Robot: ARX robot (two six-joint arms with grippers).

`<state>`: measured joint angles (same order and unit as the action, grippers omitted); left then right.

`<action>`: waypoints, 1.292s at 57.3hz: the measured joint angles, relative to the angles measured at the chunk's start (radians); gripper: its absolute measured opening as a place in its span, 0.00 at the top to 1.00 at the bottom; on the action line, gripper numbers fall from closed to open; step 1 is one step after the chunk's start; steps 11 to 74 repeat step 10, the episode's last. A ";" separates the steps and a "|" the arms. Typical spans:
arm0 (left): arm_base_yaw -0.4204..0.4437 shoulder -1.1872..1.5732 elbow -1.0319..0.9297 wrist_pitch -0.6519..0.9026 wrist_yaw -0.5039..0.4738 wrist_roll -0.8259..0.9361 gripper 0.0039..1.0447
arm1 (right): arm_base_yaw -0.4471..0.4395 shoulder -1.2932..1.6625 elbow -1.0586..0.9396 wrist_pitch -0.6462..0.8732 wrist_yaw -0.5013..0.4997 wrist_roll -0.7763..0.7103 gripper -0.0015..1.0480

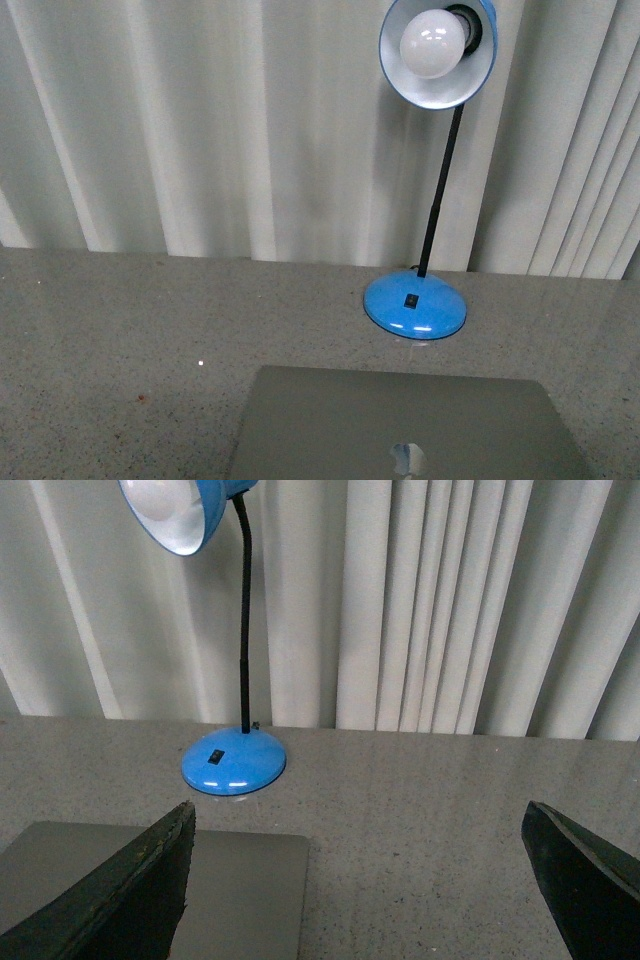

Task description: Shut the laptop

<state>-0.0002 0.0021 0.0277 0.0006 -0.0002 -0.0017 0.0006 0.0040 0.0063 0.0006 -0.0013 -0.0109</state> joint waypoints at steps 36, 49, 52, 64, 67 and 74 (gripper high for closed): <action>0.000 0.000 0.000 0.000 0.000 0.000 0.06 | 0.000 0.000 0.000 0.000 0.000 0.000 0.07; 0.000 0.000 0.000 0.000 0.000 0.000 0.06 | 0.000 0.000 0.000 0.000 0.000 0.000 0.07; 0.000 0.000 0.000 0.000 0.000 0.000 0.06 | 0.000 0.000 0.000 0.000 0.000 0.000 0.07; 0.000 0.000 0.000 0.000 0.000 0.000 0.06 | 0.000 0.000 0.000 0.000 0.000 0.000 0.07; 0.000 0.000 0.000 0.000 0.000 0.000 0.06 | 0.000 0.000 0.000 0.000 0.000 0.000 0.07; 0.000 0.000 0.000 0.000 0.000 0.000 0.06 | 0.000 0.000 0.000 0.000 0.000 0.000 0.07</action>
